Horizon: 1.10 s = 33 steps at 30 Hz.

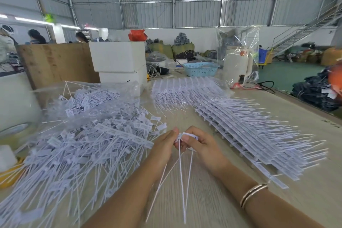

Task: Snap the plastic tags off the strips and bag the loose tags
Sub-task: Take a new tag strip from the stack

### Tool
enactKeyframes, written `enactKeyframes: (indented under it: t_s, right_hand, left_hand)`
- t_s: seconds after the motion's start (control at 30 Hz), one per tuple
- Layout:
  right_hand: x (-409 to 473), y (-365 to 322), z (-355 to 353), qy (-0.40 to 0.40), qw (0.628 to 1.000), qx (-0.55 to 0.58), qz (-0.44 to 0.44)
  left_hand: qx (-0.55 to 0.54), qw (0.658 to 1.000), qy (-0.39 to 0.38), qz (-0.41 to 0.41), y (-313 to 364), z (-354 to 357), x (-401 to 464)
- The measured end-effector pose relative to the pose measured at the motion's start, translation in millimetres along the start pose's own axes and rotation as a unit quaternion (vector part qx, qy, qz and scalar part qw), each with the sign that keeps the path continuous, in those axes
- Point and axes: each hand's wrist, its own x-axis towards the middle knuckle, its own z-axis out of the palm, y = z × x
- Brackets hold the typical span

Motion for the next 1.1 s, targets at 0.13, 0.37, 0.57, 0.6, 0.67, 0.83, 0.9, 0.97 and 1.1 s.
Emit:
enactKeyframes:
  t_s: [0.13, 0.37, 0.57, 0.6, 0.67, 0.83, 0.9, 0.97, 1.1]
  right_hand:
    - [-1, -1, 2, 0.012, 0.999, -0.042, -0.005]
    - [-2, -5, -12, -0.058, 0.980, -0.189, 0.037]
    - [0, -3, -3, -0.040, 0.991, -0.124, 0.024]
    - [0, -1, -4, -0.043, 0.991, -0.122, 0.026]
    - [1, 1, -5, -0.057, 0.991, -0.112, 0.038]
    - [1, -4, -8, -0.084, 0.989, -0.105, 0.053]
    - [1, -4, -8, -0.079, 0.990, -0.100, 0.064]
    - [2, -3, -7, -0.068, 0.991, -0.093, 0.074]
    - [0, -2, -12, -0.086, 0.982, -0.143, 0.087]
  left_hand:
    - [0.001, 1.000, -0.006, 0.005, -4, 1, 2]
    - [0.065, 0.997, -0.012, 0.028, -9, 0, 5]
    - [-0.030, 1.000, 0.008, 0.004, -7, -3, 8]
    - [-0.032, 0.999, 0.004, 0.008, -7, -3, 7]
    - [-0.034, 0.999, -0.003, 0.010, -5, -4, 4]
    - [-0.014, 0.999, -0.025, 0.021, -4, -7, 2]
    - [-0.008, 1.000, -0.020, 0.015, -5, -6, 4]
    - [0.010, 1.000, -0.013, 0.017, -6, -5, 4]
    - [0.122, 0.991, -0.033, 0.052, -6, -2, 6]
